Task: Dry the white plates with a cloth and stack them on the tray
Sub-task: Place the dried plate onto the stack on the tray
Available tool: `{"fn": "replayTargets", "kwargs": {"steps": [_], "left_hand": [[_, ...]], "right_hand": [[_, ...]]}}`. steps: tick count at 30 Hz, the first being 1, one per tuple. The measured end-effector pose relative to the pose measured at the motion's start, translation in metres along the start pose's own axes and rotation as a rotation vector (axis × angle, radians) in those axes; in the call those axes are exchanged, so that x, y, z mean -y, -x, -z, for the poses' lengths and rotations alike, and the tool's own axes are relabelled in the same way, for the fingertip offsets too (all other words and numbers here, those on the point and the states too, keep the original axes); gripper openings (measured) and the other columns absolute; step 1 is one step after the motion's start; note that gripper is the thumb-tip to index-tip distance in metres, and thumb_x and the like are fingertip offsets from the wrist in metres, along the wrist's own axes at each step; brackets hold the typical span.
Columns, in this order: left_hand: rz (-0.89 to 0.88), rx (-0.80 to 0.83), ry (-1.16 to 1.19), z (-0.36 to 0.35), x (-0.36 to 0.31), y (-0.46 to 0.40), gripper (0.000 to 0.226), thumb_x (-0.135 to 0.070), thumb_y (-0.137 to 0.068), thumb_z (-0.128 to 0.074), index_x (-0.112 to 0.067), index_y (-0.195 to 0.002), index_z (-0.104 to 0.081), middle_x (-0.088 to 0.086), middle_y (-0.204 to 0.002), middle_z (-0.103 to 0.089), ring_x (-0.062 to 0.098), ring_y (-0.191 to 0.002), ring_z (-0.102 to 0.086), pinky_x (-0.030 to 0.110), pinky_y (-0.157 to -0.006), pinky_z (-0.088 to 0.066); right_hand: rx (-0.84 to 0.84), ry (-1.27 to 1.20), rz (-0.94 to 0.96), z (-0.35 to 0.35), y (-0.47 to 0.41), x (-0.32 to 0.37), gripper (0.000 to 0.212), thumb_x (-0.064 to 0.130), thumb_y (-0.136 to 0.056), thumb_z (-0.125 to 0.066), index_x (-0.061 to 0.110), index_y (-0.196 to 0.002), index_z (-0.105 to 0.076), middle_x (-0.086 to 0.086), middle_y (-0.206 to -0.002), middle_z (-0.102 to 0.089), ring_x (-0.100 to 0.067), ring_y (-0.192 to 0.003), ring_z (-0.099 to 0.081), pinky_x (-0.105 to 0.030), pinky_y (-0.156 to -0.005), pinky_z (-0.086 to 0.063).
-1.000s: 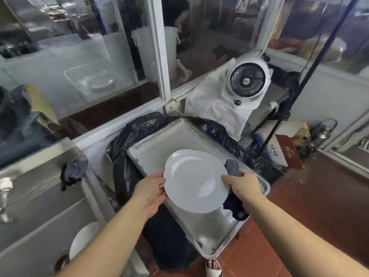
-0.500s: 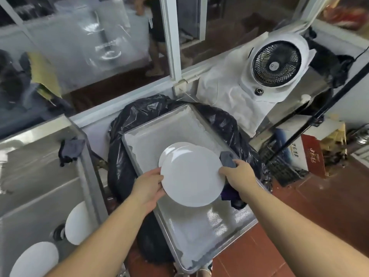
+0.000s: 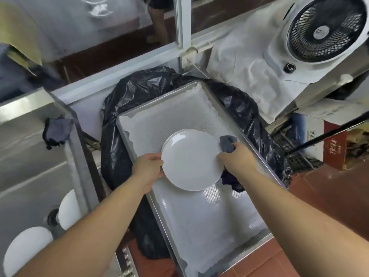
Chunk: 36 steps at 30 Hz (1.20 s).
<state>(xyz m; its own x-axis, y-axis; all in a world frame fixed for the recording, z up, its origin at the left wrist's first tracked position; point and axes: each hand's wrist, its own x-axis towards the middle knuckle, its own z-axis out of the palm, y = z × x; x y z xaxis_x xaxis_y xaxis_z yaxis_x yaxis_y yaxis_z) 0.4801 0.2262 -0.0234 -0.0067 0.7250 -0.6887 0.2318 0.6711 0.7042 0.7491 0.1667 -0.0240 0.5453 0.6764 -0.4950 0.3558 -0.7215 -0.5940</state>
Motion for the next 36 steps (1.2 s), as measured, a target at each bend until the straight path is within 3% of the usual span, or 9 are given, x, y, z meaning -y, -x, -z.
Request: {"fn": "replayTargets", "kwargs": {"steps": [4, 8, 11, 14, 16, 21, 26, 31, 36], "left_hand": [[-0.043, -0.018, -0.085, 0.0, 0.0, -0.016, 0.047, 0.002, -0.085, -0.058, -0.037, -0.081, -0.084, -0.001, -0.094, -0.082, 0.025, -0.089, -0.079, 0.037, -0.074, -0.067], [-0.08, -0.051, -0.21, 0.0, -0.001, -0.027, 0.048, -0.006, -0.083, -0.055, -0.045, -0.082, -0.082, -0.002, -0.087, -0.081, 0.031, -0.092, -0.077, 0.047, -0.088, -0.064], [-0.116, -0.083, -0.332, -0.002, -0.003, -0.031, 0.051, -0.008, -0.083, -0.052, -0.051, -0.074, -0.078, -0.002, -0.08, -0.078, 0.032, -0.08, -0.074, 0.042, -0.073, -0.064], [-0.145, -0.116, -0.421, -0.003, -0.004, -0.034, 0.042, -0.009, -0.087, -0.052, -0.041, -0.089, -0.079, -0.012, -0.081, -0.077, 0.024, -0.079, -0.075, 0.034, -0.064, -0.061], [-0.14, -0.126, -0.427, -0.004, -0.005, -0.036, 0.041, -0.009, -0.088, -0.052, -0.031, -0.104, -0.082, -0.01, -0.091, -0.078, 0.022, -0.085, -0.074, 0.037, -0.071, -0.064], [-0.16, -0.161, -0.457, -0.008, -0.003, -0.037, 0.037, -0.004, -0.084, -0.048, -0.025, -0.085, -0.079, -0.006, -0.076, -0.074, 0.023, -0.072, -0.067, 0.043, -0.069, -0.062], [-0.174, -0.164, -0.475, -0.01, -0.003, -0.037, 0.036, -0.005, -0.086, -0.049, -0.028, -0.078, -0.074, -0.004, -0.084, -0.075, 0.033, -0.081, -0.071, 0.049, -0.066, -0.062], [-0.167, -0.115, -0.473, -0.004, -0.006, -0.035, 0.026, -0.01, -0.09, -0.053, -0.025, -0.094, -0.073, -0.002, -0.101, -0.073, 0.033, -0.091, -0.069, 0.049, -0.08, -0.063], [-0.184, -0.098, -0.614, 0.011, -0.01, -0.017, 0.049, -0.022, -0.096, -0.057, -0.024, -0.145, -0.056, -0.005, -0.135, -0.061, 0.024, -0.113, -0.063, 0.038, -0.094, -0.055]], "right_hand": [[0.024, 0.071, -0.009, -0.01, -0.009, 0.005, 0.009, 0.023, -0.077, -0.061, 0.022, -0.082, -0.054, 0.0, -0.079, -0.065, -0.018, -0.067, -0.059, -0.028, -0.052, -0.037], [0.016, 0.137, -0.028, -0.017, -0.018, 0.01, 0.011, 0.019, -0.08, -0.06, 0.023, -0.084, -0.051, 0.0, -0.081, -0.061, -0.017, -0.068, -0.057, -0.028, -0.053, -0.036], [0.013, 0.191, -0.011, -0.022, -0.022, 0.013, 0.013, 0.019, -0.082, -0.061, 0.023, -0.083, -0.048, 0.0, -0.079, -0.059, -0.016, -0.067, -0.055, -0.028, -0.053, -0.036], [0.017, 0.225, -0.035, -0.027, -0.025, 0.015, 0.013, 0.02, -0.083, -0.06, 0.024, -0.084, -0.048, -0.001, -0.082, -0.06, -0.017, -0.069, -0.056, -0.029, -0.053, -0.038], [0.026, 0.241, -0.058, -0.029, -0.027, 0.016, 0.011, 0.02, -0.084, -0.059, 0.022, -0.088, -0.049, -0.001, -0.085, -0.061, -0.019, -0.071, -0.057, -0.03, -0.054, -0.039], [0.024, 0.283, -0.061, -0.032, -0.03, 0.016, 0.014, 0.02, -0.086, -0.057, 0.02, -0.099, -0.052, -0.001, -0.087, -0.062, -0.02, -0.072, -0.058, -0.031, -0.054, -0.04], [0.039, 0.266, -0.053, -0.033, -0.034, 0.012, 0.017, 0.024, -0.085, -0.057, 0.021, -0.101, -0.053, -0.002, -0.089, -0.063, -0.022, -0.075, -0.061, -0.031, -0.056, -0.042], [0.002, 0.189, -0.021, -0.019, -0.033, 0.003, 0.023, 0.038, -0.086, -0.067, 0.023, -0.099, -0.055, 0.004, -0.087, -0.063, -0.017, -0.078, -0.06, -0.031, -0.06, -0.042], [-0.082, 0.194, 0.009, 0.011, -0.013, -0.003, 0.02, 0.032, -0.089, -0.06, 0.022, -0.107, -0.061, 0.004, -0.08, -0.063, -0.017, -0.074, -0.062, -0.028, -0.054, -0.039]]}}
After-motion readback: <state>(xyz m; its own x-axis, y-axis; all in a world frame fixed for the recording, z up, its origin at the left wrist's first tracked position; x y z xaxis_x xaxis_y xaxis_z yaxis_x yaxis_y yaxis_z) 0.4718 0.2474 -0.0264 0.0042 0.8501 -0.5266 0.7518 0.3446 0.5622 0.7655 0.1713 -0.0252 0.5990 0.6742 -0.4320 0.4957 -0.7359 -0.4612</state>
